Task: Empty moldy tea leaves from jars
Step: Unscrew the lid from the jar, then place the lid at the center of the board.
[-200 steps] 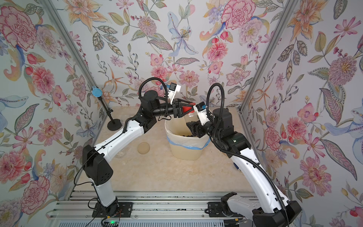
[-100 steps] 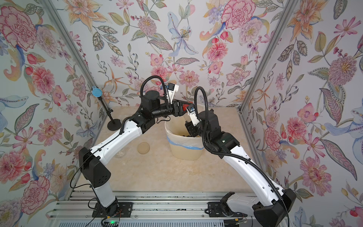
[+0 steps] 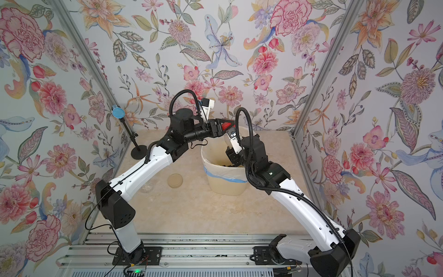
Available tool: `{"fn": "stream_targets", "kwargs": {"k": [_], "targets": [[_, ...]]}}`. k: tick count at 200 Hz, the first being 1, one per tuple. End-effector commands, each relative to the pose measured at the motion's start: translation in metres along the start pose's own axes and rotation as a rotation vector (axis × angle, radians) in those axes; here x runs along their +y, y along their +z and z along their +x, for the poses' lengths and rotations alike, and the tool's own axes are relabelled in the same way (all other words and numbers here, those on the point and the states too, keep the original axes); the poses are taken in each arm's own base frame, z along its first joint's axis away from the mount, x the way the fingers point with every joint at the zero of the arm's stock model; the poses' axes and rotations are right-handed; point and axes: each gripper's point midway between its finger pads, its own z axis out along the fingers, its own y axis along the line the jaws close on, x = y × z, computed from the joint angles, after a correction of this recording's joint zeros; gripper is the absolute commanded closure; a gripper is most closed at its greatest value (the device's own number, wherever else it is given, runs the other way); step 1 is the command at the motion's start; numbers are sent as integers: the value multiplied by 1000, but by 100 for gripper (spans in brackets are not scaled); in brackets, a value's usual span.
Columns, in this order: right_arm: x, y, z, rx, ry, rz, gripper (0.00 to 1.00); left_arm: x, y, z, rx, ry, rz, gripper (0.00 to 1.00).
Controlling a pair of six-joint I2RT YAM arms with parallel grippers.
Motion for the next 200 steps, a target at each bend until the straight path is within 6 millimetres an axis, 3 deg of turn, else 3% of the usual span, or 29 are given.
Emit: {"fn": "stream_targets", "kwargs": {"k": [1, 31, 62, 88, 106, 111, 117, 147, 174, 200], "targets": [[-22, -11, -6, -31, 20, 93, 50, 0, -16, -47, -118, -63, 24, 57], [-23, -13, -4, -34, 24, 91, 50, -4, -18, -53, -122, -57, 34, 58], [-25, -15, -5, -44, 42, 83, 50, 10, -32, -54, -136, -73, 20, 58], [-26, -17, -6, -52, 52, 74, 49, 31, -73, -73, -215, -61, -24, 57], [-27, -19, -7, -60, 58, 69, 50, 61, -111, -79, -265, -23, -129, 55], [-27, -19, -7, -61, 61, 68, 50, 77, -118, -74, -265, -21, -175, 54], [-27, -20, -8, -64, 66, 63, 49, 72, -135, -79, -291, 9, -195, 54], [-31, -28, -11, -89, 132, 36, 49, 120, -160, -40, -211, 120, -426, 54], [-36, -37, -15, -122, 192, 12, 49, 171, -178, 12, -152, 192, -620, 55], [-41, -43, -20, -147, 232, -3, 49, 201, -177, 62, -135, 261, -697, 54]]}}
